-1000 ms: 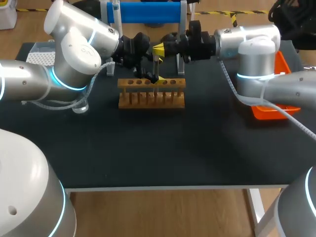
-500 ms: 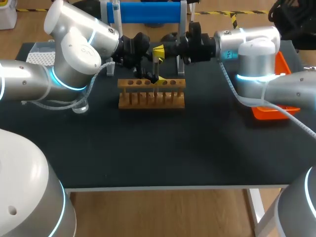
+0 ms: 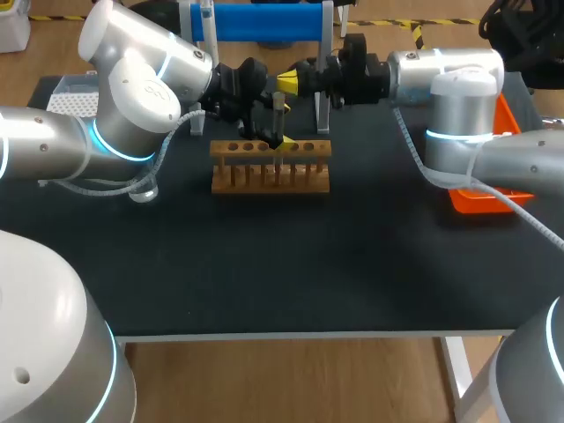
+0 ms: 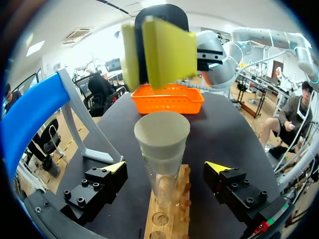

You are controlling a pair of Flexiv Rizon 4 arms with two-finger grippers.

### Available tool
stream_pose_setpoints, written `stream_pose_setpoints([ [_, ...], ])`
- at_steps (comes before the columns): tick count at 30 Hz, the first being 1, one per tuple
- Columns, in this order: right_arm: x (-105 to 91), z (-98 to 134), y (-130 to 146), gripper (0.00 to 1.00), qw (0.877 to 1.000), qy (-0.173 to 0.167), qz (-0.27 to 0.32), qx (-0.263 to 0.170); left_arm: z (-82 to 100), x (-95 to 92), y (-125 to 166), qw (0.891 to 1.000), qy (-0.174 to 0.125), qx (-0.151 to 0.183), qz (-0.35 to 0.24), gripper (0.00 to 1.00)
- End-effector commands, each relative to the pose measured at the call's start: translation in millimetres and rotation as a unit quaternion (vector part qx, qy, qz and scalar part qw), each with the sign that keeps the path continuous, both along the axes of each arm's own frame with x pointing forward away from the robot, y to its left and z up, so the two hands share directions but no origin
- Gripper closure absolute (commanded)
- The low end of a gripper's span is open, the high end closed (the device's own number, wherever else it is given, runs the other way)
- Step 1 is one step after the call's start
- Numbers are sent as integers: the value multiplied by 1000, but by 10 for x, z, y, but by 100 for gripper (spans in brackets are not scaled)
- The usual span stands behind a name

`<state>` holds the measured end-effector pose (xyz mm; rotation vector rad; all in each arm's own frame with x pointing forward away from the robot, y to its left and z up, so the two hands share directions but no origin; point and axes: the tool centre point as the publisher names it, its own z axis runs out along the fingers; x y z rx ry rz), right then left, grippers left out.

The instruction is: Invert the test tube, pick up the pipette, mount the tip to pipette, aspirate from beaker and dispense into the tube, eject the tip, return the pipette, and cap with the stopper.

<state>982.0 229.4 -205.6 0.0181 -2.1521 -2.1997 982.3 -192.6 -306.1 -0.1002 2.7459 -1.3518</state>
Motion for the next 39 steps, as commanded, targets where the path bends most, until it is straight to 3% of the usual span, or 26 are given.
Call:
stream_pose_setpoints([
  [1,-44,131,-188,2,1000,-10,-9,-11,4,9,0,1000,2,1,-1,0],
  [10,-22,212,-630,0,998,-40,-40,-41,4,9,0,1000,2,1,-1,0],
  [20,-1,-34,-1173,0,992,-43,-80,-84,4,9,0,1000,2,1,-1,0],
  [26,2,-158,-1276,0,990,-37,-92,-96,4,9,0,1000,2,1,-1,0],
  [39,2,-164,-1281,0,990,-37,-93,-97,4,9,0,1000,2,1,-1,0],
])
